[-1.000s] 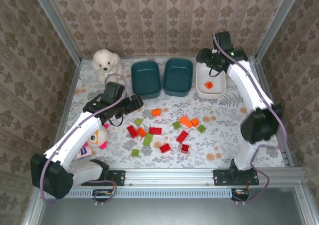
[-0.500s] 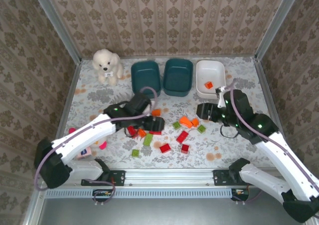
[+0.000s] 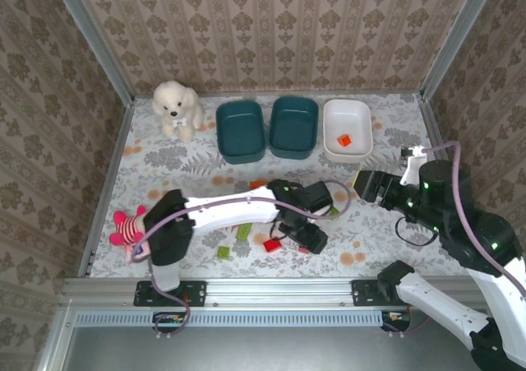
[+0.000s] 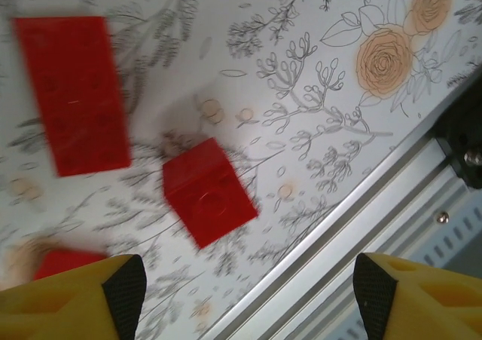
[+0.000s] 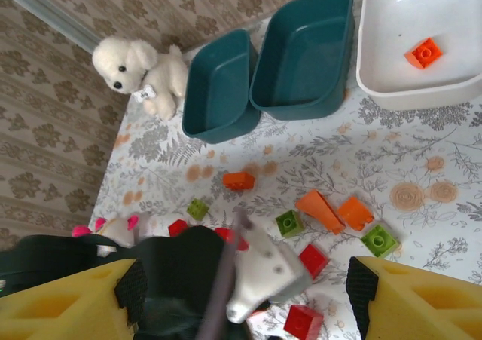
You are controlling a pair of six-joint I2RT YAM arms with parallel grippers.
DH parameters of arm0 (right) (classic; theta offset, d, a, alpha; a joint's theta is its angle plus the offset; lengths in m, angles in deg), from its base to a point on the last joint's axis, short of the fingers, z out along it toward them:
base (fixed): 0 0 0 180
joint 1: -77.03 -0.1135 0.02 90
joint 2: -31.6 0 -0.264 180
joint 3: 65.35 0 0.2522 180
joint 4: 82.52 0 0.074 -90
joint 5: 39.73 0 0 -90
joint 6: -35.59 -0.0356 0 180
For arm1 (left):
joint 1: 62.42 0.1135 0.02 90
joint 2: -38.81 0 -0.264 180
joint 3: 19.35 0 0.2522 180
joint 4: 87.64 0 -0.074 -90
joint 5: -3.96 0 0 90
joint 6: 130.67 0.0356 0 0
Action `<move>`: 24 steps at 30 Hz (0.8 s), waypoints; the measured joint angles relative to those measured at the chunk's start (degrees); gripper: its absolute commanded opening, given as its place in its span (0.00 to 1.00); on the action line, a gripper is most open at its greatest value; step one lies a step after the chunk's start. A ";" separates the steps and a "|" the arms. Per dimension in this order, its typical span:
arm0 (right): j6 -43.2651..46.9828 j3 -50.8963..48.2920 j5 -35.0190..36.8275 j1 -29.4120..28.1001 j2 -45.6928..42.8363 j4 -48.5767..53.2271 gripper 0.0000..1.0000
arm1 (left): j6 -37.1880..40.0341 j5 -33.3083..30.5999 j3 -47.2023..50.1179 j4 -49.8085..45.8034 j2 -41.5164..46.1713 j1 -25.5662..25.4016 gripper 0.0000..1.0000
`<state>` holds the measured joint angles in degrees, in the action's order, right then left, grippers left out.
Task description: Sort the legos into containers by color
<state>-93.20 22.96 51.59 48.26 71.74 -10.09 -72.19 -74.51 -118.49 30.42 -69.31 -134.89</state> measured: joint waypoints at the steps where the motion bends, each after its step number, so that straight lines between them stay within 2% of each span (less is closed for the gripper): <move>1: -0.13 0.07 0.00 0.00 -0.50 0.33 0.74 | -0.57 -0.09 -1.31 -0.90 -1.79 -0.52 0.74; 6: -0.50 0.33 -0.04 0.00 -1.05 2.05 0.76 | -4.20 -1.40 -5.33 -5.49 -7.69 -1.81 0.75; 15: -0.44 0.24 -0.50 0.00 -1.05 3.26 0.76 | -8.44 -3.87 -6.05 -8.11 -8.11 -1.77 0.75; 20: -0.48 -0.13 -0.24 0.00 -1.05 4.17 0.75 | -8.33 -4.72 -9.60 -8.39 -9.01 -1.77 0.81; 24: -0.74 0.44 0.44 0.00 -0.33 6.78 0.75 | -4.94 -4.55 -14.73 -6.19 -10.43 -1.75 0.85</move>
<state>-93.94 23.40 52.03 48.26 71.41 -3.31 -77.13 -79.05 -133.22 24.23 -79.73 -136.63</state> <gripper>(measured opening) 0.750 0.846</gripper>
